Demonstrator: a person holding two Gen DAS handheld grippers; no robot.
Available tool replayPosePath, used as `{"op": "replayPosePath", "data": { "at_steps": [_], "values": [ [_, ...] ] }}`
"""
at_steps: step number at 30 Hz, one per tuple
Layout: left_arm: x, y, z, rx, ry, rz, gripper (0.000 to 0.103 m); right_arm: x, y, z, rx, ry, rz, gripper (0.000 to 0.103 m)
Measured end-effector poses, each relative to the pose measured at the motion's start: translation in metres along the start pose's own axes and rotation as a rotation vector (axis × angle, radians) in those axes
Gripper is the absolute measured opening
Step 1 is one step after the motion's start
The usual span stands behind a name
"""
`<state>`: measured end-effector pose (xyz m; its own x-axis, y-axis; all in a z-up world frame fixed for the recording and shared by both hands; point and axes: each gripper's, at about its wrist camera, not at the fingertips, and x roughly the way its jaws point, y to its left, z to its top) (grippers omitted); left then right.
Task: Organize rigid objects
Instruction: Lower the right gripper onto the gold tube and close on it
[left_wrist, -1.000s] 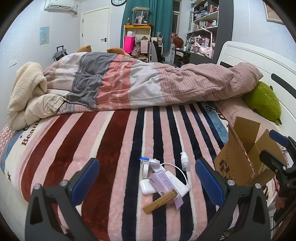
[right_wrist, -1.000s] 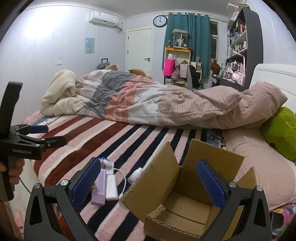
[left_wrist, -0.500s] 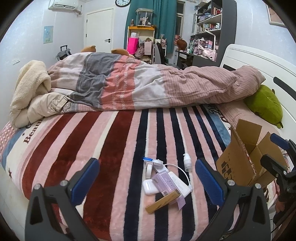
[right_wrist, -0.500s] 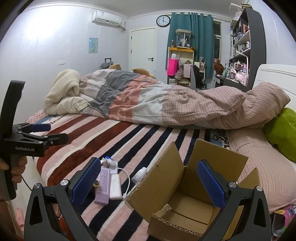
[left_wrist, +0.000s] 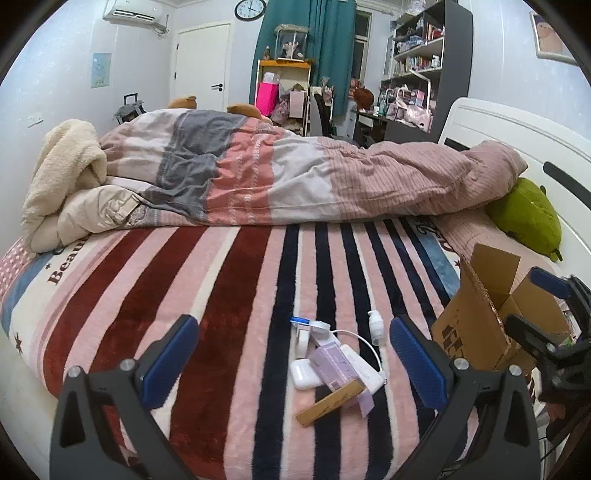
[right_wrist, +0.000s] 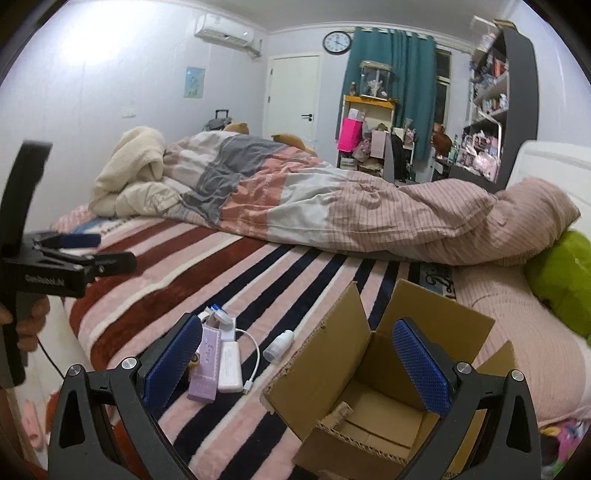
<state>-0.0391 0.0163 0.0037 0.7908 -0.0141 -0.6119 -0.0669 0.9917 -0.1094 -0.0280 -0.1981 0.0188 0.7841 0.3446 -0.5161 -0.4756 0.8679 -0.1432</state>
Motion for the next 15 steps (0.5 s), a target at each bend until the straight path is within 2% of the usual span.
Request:
{"op": "replayPosePath", "data": {
  "at_steps": [1,3,5,8,9,12,15],
  "values": [
    [-0.001,0.005,-0.001,-0.006,-0.003,-0.003,0.103,0.003,0.005,0.002,-0.019,0.004,0.0,0.086],
    [-0.002,0.018,-0.005,-0.017,-0.014,0.0,0.103,0.009,0.018,0.008,-0.074,0.005,0.012,0.081],
    [-0.001,0.03,-0.009,-0.02,-0.022,0.006,0.103,0.017,0.038,0.015,-0.166,0.0,0.047,0.071],
    [0.006,0.057,-0.018,-0.034,-0.006,0.027,0.103,0.039,0.07,0.021,-0.287,0.034,0.166,0.061],
    [0.008,0.064,-0.022,-0.042,-0.002,0.028,0.102,0.052,0.084,0.02,-0.33,0.074,0.231,0.057],
    [0.013,0.09,-0.035,-0.076,0.018,0.011,0.102,0.082,0.118,0.013,-0.427,0.189,0.334,0.05],
    [0.016,0.11,-0.051,-0.094,0.042,0.016,0.102,0.111,0.148,-0.002,-0.523,0.325,0.418,0.049]
  ]
}}
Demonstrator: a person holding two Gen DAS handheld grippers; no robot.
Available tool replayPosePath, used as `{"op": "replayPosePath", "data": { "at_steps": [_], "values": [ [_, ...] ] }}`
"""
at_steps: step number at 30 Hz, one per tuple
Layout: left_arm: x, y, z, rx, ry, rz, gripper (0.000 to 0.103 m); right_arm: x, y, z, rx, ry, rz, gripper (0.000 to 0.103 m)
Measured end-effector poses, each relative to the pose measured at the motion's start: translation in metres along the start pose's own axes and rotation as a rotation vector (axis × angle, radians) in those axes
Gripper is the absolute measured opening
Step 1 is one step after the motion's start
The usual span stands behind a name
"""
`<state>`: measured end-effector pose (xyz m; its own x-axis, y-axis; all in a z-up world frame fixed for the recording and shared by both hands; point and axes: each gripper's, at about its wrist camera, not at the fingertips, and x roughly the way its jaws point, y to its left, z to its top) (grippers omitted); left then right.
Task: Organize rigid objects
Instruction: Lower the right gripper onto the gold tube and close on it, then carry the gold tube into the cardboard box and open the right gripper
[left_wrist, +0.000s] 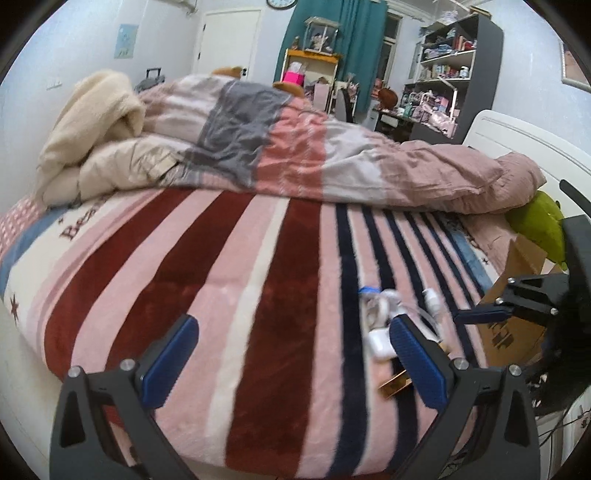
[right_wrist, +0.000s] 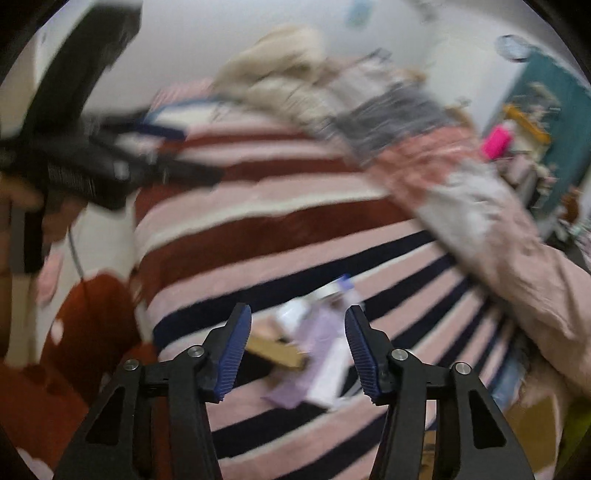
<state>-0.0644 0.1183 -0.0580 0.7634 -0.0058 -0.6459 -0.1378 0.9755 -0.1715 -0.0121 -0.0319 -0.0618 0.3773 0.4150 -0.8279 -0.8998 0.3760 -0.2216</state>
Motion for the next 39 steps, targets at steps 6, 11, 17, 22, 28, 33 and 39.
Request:
{"op": "replayPosePath", "data": {
  "at_steps": [6,11,17,22,28,33,39],
  "values": [
    [0.006,0.025,-0.019,-0.026,0.036,0.011,0.102,0.054,0.005,0.005,-0.164,0.232,0.075,0.049],
    [0.007,0.032,-0.026,-0.029,0.048,0.021,0.102,0.081,0.014,0.006,-0.288,0.409,0.119,0.039],
    [0.006,0.038,-0.024,-0.039,0.048,0.022,0.102,0.092,0.025,-0.001,-0.38,0.538,0.14,0.018],
    [0.006,0.038,-0.024,-0.045,0.048,0.005,0.102,0.091,0.018,0.003,-0.213,0.506,0.125,0.013],
    [0.006,0.039,-0.025,-0.061,0.059,-0.018,0.102,0.08,0.002,0.007,0.103,0.268,0.181,0.013],
    [0.003,0.04,-0.029,-0.057,0.07,-0.007,0.102,0.107,0.006,-0.009,0.262,0.205,0.209,0.014],
    [0.011,0.038,-0.031,-0.08,0.1,-0.069,0.102,0.097,0.003,-0.019,0.281,0.152,0.163,0.013]
  ]
}}
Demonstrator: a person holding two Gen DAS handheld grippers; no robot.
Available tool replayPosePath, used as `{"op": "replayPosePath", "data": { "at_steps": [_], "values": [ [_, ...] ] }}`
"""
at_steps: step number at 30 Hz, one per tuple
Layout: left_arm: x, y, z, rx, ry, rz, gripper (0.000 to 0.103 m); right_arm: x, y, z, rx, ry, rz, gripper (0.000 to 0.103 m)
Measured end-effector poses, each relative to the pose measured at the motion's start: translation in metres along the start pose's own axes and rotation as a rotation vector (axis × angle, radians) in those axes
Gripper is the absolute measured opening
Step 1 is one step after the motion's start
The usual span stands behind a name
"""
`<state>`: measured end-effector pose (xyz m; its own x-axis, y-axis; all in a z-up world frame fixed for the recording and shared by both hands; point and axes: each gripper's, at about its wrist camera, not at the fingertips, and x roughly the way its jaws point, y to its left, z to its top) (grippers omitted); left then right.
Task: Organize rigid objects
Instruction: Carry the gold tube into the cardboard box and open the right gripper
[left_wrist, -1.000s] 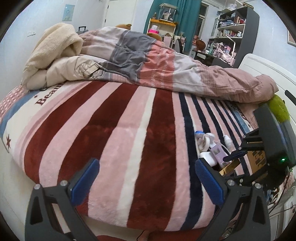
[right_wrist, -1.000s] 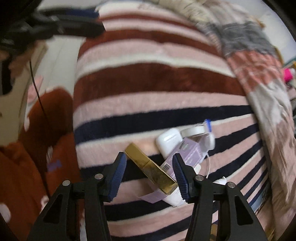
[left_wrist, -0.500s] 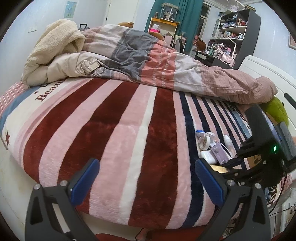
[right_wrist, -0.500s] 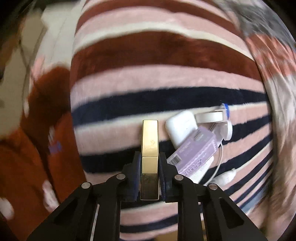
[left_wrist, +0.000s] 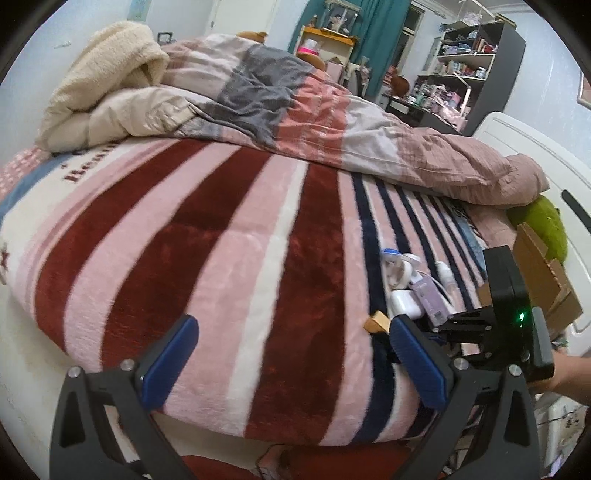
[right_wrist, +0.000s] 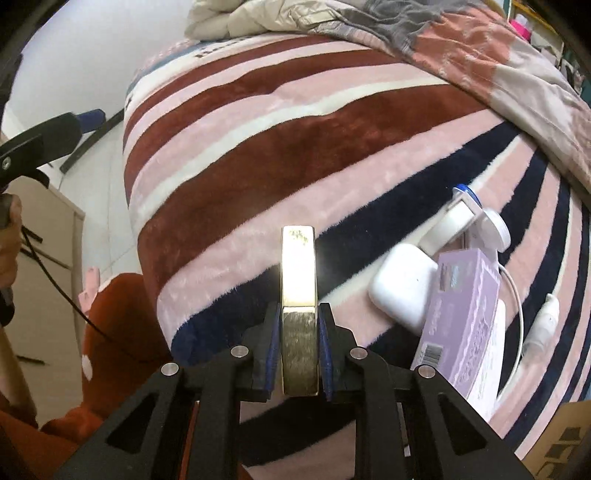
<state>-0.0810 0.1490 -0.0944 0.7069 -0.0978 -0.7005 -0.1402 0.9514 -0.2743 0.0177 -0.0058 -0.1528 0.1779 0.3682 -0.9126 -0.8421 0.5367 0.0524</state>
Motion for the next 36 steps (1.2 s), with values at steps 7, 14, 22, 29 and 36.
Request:
{"op": "replayPosePath", "data": {
  "at_steps": [7,14,22,29,36],
  "values": [
    [-0.005,-0.036,0.03,0.035,-0.002,-0.257,0.087,-0.065,0.018,0.009,-0.015,-0.186,0.028,0.013],
    [-0.014,-0.109,0.083,0.14,-0.005,-0.457,0.058,-0.156,0.021,0.008,-0.03,-0.424,-0.004,0.013],
    [-0.003,-0.224,0.113,0.292,0.049,-0.541,0.035,-0.22,-0.026,-0.039,0.088,-0.543,-0.099,0.013],
    [0.045,-0.34,0.111,0.429,0.186,-0.593,0.035,-0.256,-0.098,-0.097,0.255,-0.516,-0.216,0.013],
    [0.096,-0.407,0.092,0.519,0.342,-0.577,0.035,-0.252,-0.152,-0.14,0.406,-0.364,-0.283,0.013]
  ]
}}
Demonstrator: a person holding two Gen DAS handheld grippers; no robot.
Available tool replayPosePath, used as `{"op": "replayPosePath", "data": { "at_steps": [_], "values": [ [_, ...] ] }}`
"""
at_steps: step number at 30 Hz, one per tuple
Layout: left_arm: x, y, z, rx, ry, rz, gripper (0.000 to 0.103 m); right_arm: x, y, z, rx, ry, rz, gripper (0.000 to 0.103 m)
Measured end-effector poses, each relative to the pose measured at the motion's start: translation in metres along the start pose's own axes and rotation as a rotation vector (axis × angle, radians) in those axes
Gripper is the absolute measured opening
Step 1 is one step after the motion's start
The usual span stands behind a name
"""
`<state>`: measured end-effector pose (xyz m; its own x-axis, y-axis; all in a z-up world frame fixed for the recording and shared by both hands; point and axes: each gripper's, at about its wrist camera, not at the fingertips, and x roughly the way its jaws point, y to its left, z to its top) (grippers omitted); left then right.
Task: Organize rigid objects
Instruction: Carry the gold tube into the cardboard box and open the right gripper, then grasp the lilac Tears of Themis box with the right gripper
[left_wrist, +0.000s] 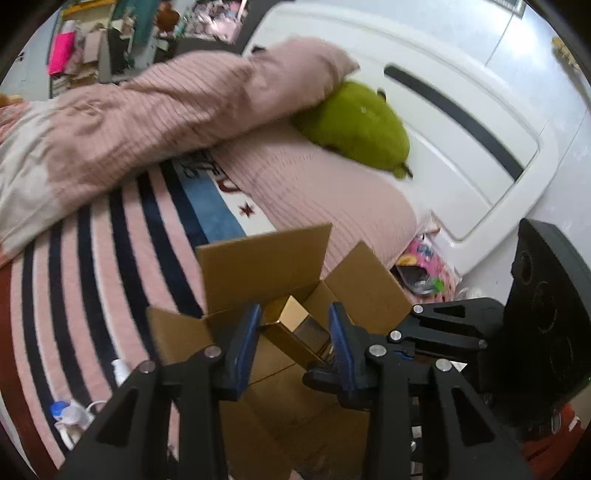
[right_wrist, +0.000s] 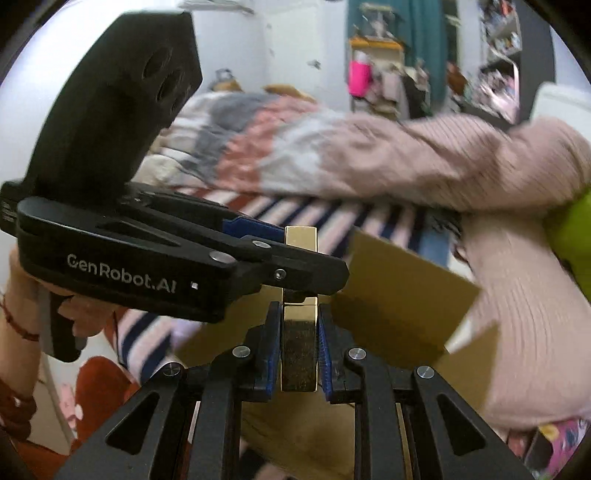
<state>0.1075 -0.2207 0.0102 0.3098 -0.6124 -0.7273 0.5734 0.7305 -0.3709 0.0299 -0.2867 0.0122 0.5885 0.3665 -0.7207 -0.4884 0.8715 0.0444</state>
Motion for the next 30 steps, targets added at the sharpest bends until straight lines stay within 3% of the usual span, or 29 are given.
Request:
{"op": "replayPosePath", "data": {
  "at_steps": [4,8,11,14,18,23,27,30],
  "values": [
    [0.017,-0.013,0.007,0.04,0.047,0.037,0.035,-0.002,-0.017,-0.013,0.017,0.042,-0.03,0.013],
    [0.012,-0.014,0.006,0.038,0.035,0.054,0.064,0.008,-0.019,-0.017,0.024,0.083,-0.058,0.016],
    [-0.007,-0.012,0.001,0.059,-0.005,0.111,0.066,0.009,-0.019,-0.019,0.028,0.09,-0.059,0.035],
    [-0.04,-0.006,-0.009,0.065,-0.069,0.151,0.074,0.005,-0.011,-0.018,0.006,0.083,-0.066,0.042],
    [-0.083,0.01,-0.025,0.042,-0.137,0.194,0.077,-0.002,0.011,-0.01,-0.036,0.053,-0.049,0.049],
    [-0.133,0.041,-0.059,-0.006,-0.211,0.28,0.08,-0.003,0.052,0.003,-0.101,0.019,-0.011,0.049],
    [-0.162,0.07,-0.09,-0.06,-0.262,0.336,0.08,0.005,0.095,0.017,-0.168,-0.008,0.06,0.049],
    [-0.172,0.099,-0.116,-0.137,-0.282,0.381,0.08,0.025,0.125,0.022,-0.192,0.03,0.134,0.049]
  ]
}}
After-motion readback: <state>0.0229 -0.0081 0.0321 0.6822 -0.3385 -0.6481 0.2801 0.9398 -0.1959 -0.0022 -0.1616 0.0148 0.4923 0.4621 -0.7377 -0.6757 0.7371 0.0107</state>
